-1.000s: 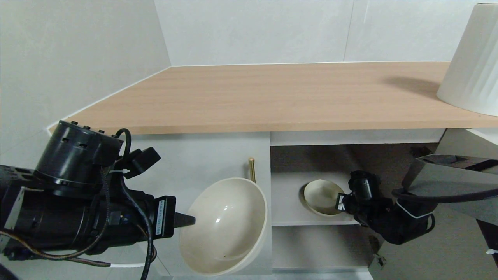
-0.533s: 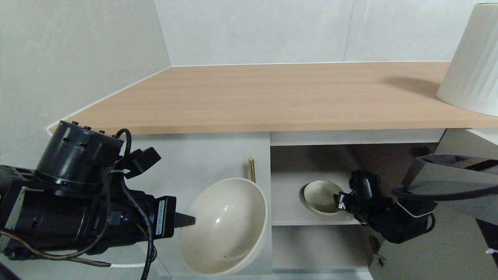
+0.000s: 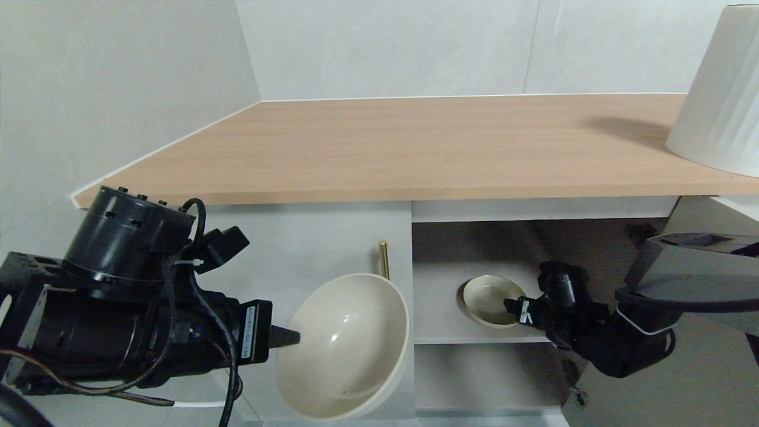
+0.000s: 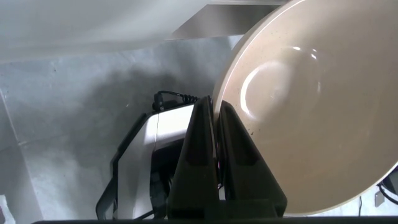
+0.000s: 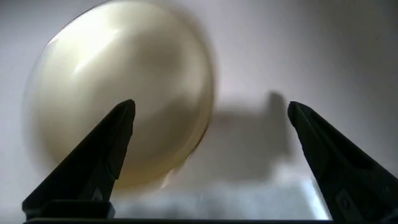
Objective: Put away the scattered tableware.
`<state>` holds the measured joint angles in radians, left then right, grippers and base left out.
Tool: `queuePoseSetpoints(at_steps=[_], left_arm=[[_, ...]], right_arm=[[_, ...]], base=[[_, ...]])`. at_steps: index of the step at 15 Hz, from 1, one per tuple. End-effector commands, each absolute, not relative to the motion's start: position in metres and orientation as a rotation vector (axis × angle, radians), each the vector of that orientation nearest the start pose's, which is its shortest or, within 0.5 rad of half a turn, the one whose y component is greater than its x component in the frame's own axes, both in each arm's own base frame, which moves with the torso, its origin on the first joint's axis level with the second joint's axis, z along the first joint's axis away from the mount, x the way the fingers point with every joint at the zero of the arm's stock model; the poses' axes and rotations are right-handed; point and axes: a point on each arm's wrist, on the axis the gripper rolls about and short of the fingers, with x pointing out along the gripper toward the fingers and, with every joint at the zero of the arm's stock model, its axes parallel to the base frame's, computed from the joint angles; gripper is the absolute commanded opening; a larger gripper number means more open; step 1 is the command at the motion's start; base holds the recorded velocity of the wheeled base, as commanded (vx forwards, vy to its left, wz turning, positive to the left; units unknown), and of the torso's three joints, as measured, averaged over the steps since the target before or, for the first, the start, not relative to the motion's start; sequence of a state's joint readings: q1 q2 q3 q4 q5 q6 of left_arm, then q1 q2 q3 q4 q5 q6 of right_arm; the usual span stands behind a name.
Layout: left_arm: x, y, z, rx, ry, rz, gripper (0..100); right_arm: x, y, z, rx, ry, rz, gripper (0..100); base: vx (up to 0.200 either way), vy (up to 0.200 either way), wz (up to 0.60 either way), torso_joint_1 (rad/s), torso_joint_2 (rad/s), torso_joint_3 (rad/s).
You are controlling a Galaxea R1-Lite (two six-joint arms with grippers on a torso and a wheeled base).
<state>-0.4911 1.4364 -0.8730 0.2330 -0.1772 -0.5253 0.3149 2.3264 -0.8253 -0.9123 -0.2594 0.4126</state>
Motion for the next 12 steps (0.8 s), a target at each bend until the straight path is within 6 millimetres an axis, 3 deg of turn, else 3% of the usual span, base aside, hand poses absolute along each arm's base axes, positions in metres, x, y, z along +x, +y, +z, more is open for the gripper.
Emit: queuePoseSetpoints(at_steps=[1, 6, 8, 9, 12], left_arm=[[0.192, -0.116, 0.189, -0.329, 0.977, -0.426, 0], [0.195, -0.145, 0.166, -0.218, 1.049, -0.415, 0], [0.201, -0.158, 0.151, -0.134, 1.053, -0.328, 0], [0.204, -0.170, 0.141, -0.046, 1.026, -0.244, 0], [0.199, -0.185, 0.132, 0.040, 1.007, -0.215, 0]], right_arm=[[0.330, 0.118, 0.028, 0.257, 0.559, 0.066, 100], [0.256, 0.138, 0.092, 0.211, 0.599, 0.412, 100], [0.233, 0.136, 0.119, 0.205, 0.645, 0.498, 100], [0.215, 0.130, 0.143, 0.173, 0.677, 0.571, 100], [0.194, 0.124, 0.177, 0.162, 0.727, 0.639, 100]], base=[[0.000, 0.000, 0.00, 0.000, 0.00, 0.000], [0.000, 0.000, 0.00, 0.000, 0.00, 0.000], [0.000, 0.000, 0.00, 0.000, 0.00, 0.000], [0.000, 0.000, 0.00, 0.000, 0.00, 0.000], [0.000, 0.000, 0.00, 0.000, 0.00, 0.000]])
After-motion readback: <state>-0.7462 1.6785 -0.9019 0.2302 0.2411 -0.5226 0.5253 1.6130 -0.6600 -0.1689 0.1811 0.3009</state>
